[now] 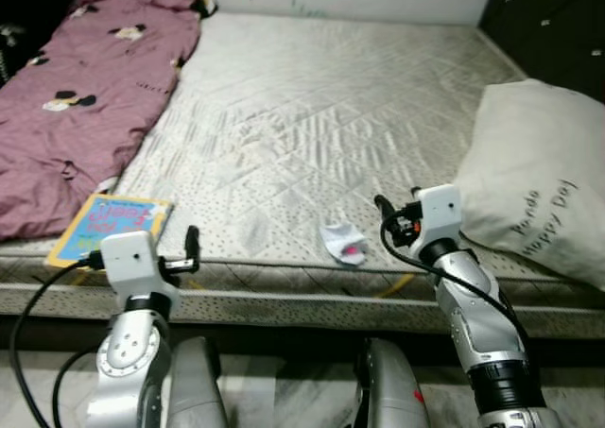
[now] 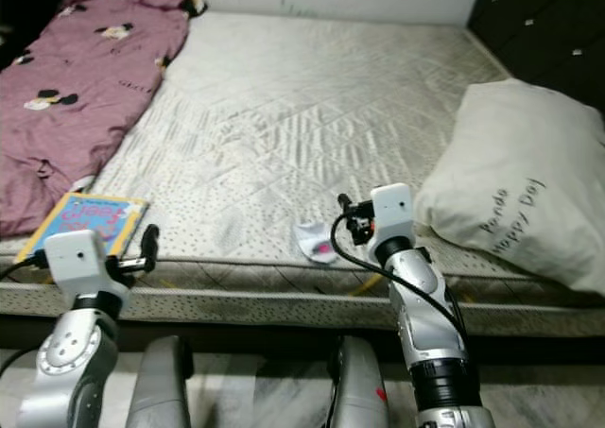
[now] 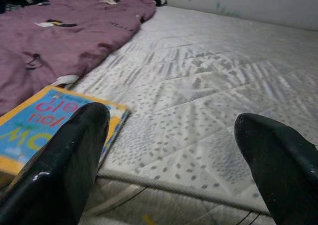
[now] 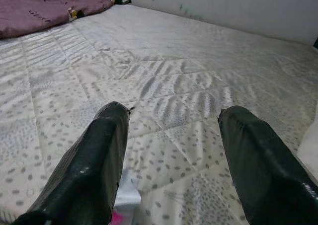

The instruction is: Clean up the room

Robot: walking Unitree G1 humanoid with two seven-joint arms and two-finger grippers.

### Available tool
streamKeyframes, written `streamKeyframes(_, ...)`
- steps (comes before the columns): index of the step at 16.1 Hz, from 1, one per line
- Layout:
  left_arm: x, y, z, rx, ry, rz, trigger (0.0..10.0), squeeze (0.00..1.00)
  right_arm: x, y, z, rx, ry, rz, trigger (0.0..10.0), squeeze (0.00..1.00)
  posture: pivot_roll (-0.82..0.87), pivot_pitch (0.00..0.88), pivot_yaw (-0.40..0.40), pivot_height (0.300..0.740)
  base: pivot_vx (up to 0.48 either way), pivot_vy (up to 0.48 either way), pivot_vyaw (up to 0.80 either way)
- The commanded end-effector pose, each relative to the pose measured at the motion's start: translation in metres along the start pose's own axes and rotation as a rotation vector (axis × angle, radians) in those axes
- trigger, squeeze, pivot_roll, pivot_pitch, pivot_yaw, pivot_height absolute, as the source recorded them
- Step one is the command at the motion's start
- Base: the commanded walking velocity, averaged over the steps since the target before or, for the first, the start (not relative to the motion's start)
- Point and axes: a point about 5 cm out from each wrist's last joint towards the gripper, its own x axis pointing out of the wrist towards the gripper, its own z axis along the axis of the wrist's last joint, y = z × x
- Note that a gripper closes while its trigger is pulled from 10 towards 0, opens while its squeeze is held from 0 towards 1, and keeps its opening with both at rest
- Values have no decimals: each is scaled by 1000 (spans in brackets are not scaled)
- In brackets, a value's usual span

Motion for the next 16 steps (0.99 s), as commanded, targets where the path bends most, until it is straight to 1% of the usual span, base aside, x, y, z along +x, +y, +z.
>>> streamKeyframes(1,0,2,1,1,3,8,10000,0,2,2,5,-25,-17,14,10000,0,8,0,-47,527,0,0,0)
streamKeyframes(4,-1,4,1,-2,6,18,10000,0,2,3,3,-15,-3,39,10000,0,11,0,-48,527,0,0,0)
streamKeyframes(5,-3,6,1,-6,7,32,10000,0,2,2,2,-22,-4,37,10000,0,16,0,-50,527,0,0,506)
streamKeyframes(6,-3,7,2,-5,3,39,10000,0,3,2,1,-6,-1,57,10000,0,21,0,-50,517,0,0,0)
streamKeyframes(7,-4,8,3,-5,1,40,10000,0,4,3,1,-28,5,71,10000,0,22,0,-50,517,0,0,0)
streamKeyframes(8,-5,7,5,3,-5,43,10000,0,11,6,2,-87,25,144,10000,0,35,0,-50,517,0,0,0)
streamKeyframes(9,-6,7,5,8,-4,43,10000,0,14,10,2,-116,37,194,10000,0,46,0,-50,517,0,0,0)
streamKeyframes(10,-10,7,6,15,0,42,10000,0,21,13,1,-147,58,236,10000,0,63,0,-49,517,0,0,0)
streamKeyframes(12,-21,9,5,36,12,40,10000,0,33,15,-2,-152,98,246,10000,0,98,0,-55,517,0,0,0)
streamKeyframes(13,-26,12,5,43,20,46,10000,0,39,18,0,-132,102,247,10000,0,112,0,-56,517,0,0,0)
streamKeyframes(14,-32,16,5,42,32,63,10000,0,47,23,-1,-143,132,259,10000,0,136,6,-59,517,0,0,0)
streamKeyframes(15,-33,16,5,42,32,63,10000,0,48,24,-1,-149,133,260,10000,0,136,6,-59,517,0,0,0)
streamKeyframes(16,-38,18,7,49,35,72,10000,0,56,36,3,-142,132,310,10000,0,158,13,-57,517,0,0,0)
